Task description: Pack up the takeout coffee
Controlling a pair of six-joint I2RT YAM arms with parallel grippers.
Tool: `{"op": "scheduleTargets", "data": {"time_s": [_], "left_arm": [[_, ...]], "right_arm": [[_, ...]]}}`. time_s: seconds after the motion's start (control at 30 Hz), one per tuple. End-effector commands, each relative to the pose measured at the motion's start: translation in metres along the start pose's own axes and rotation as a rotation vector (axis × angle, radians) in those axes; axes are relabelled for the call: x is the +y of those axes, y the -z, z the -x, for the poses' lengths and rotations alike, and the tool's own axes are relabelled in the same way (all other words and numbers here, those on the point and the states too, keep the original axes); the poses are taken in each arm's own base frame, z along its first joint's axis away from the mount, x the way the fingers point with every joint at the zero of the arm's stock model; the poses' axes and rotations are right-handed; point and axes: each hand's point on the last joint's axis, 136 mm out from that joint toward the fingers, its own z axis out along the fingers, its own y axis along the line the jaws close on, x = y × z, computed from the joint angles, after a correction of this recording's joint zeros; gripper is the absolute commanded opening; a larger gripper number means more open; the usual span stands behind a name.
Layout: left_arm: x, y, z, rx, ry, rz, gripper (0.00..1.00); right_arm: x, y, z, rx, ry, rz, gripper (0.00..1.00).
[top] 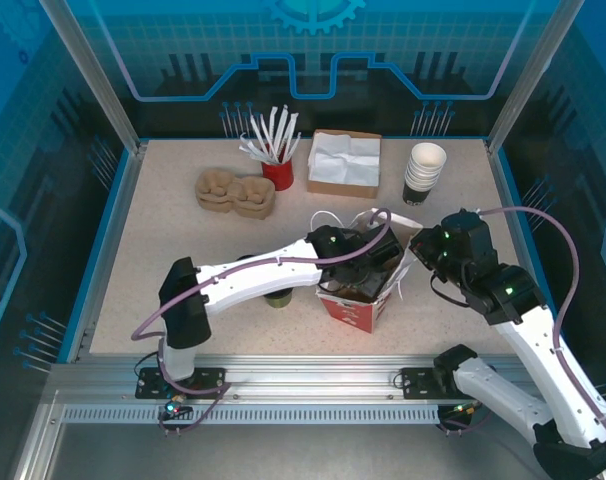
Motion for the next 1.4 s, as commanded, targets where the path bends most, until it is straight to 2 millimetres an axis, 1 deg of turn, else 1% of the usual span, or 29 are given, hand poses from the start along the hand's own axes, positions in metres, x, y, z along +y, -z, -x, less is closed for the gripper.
{"op": "scheduleTargets", "data": {"time_s": [0.0, 0.23, 0.53, 0.93, 1.37], "left_arm": [[0.001, -0.019, -0.010, 0.050, 0.039, -0.005, 0.44], [0.007, -0.043, -0.022, 0.100, 0.080, -0.012, 0.44], [0.016, -0.067, -0.036, 0.156, 0.113, 0.010, 0.44], [0.021, -0.091, -0.049, 0.209, 0.141, 0.011, 0.44], [0.026, -0.118, -0.063, 0.258, 0.158, 0.004, 0.44]], "right_arm": [[-0.001, 0.001, -0.004, 0.004, -0.016, 0.008, 0.00], [-0.004, -0.002, -0.009, 0.019, -0.018, 0.010, 0.00], [-0.006, -0.001, -0.010, 0.021, -0.009, 0.014, 0.00], [0.002, -0.001, -0.013, 0.037, 0.036, 0.056, 0.00], [0.006, -0.004, -0.017, 0.050, 0.070, 0.076, 0.00]]}}
